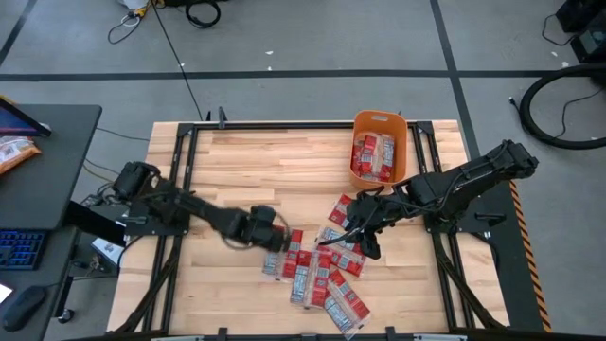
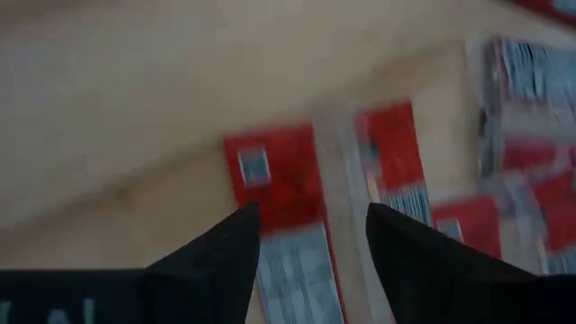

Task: Sort popcorn bags into baskets
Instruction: Put the red popcorn bag into the orange bin

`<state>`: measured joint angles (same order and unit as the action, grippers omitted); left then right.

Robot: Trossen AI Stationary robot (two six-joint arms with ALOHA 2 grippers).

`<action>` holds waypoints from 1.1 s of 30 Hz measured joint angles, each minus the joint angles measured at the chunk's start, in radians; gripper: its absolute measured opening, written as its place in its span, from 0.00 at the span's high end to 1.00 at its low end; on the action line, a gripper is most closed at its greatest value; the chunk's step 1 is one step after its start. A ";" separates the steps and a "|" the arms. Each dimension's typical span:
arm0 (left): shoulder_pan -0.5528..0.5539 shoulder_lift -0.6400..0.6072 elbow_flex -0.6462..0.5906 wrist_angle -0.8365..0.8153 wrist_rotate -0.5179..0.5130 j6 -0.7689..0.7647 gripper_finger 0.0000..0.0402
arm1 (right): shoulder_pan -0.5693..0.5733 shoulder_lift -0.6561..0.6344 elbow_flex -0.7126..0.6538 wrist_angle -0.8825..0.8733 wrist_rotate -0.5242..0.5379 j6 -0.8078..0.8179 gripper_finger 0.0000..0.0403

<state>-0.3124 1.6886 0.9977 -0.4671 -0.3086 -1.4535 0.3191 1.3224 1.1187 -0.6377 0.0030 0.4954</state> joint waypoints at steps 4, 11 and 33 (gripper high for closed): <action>0.092 0.000 0.000 0.000 0.103 0.062 0.51 | 0.000 0.000 0.000 0.002 -0.018 0.008 0.56; 0.148 0.007 -0.005 0.009 0.153 0.148 0.51 | 0.001 0.000 0.000 0.002 -0.025 0.018 0.56; 0.048 0.140 -0.004 0.111 0.161 0.322 0.66 | 0.001 0.000 0.000 0.023 -0.025 0.009 0.56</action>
<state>-0.2641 1.8286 0.9939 -0.3560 -0.1473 -1.1316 0.3202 1.3228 1.1187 -0.6148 -0.0219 0.5044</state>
